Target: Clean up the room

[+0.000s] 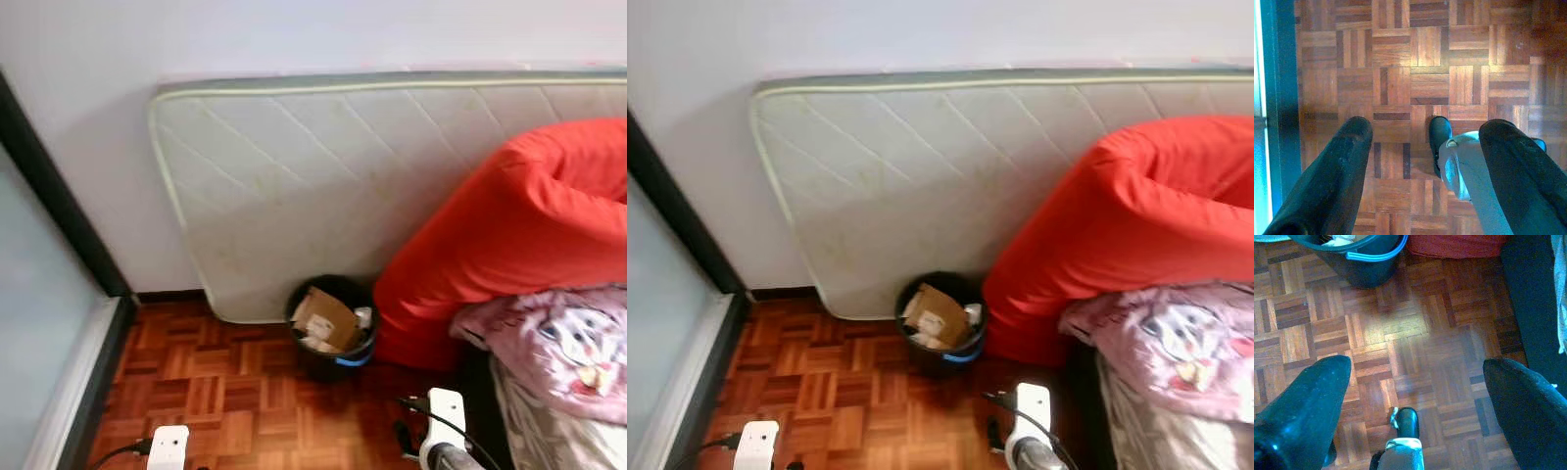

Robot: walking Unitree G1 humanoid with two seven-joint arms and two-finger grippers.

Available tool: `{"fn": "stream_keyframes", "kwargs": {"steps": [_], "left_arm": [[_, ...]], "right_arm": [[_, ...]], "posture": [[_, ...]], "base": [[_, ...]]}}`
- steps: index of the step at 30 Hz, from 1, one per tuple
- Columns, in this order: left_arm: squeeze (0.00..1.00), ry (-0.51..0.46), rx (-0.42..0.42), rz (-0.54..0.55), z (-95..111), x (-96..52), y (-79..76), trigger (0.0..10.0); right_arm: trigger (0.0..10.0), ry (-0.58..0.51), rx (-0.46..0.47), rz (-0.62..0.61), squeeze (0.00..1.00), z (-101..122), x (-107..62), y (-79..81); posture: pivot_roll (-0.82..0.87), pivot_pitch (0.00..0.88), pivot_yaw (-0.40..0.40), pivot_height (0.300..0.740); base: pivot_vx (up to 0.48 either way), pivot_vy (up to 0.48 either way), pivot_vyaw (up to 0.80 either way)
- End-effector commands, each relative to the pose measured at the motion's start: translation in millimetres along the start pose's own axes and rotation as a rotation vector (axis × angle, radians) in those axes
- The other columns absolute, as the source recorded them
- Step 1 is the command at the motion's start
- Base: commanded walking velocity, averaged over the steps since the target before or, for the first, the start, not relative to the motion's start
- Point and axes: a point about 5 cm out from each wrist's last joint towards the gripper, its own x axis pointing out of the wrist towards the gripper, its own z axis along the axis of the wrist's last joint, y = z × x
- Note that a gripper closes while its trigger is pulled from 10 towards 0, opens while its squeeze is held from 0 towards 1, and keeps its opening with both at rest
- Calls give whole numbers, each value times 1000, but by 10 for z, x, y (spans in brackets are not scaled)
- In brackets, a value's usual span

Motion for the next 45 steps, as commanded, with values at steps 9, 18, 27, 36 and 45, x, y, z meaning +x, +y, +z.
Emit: {"fn": "stream_keyframes", "kwargs": {"steps": [9,18,27,36,45], "left_arm": [[0,11,15,1,-43,-7,-6,10000],[0,0,9,0,-12,-2,0,10000],[0,2,14,2,-1,0,10,10000],[0,4,17,0,-1,0,11,10000],[0,1,17,-1,10,2,13,10000]], "right_arm": [[10000,12,4,0,0,-18,-3,-17],[10000,4,27,-13,0,3,0,-14],[10000,1,31,-13,0,11,2,-4],[10000,-1,36,-15,0,12,2,-4],[10000,-2,40,-15,0,13,3,2]], "posture": [[75,0,-27,740],[71,0,-24,740],[68,0,-18,740],[64,0,-17,740],[63,0,-13,740]], "base": [[0,-140,-728],[0,0,-725],[0,-304,-726],[0,0,-726],[0,0,-720]]}}
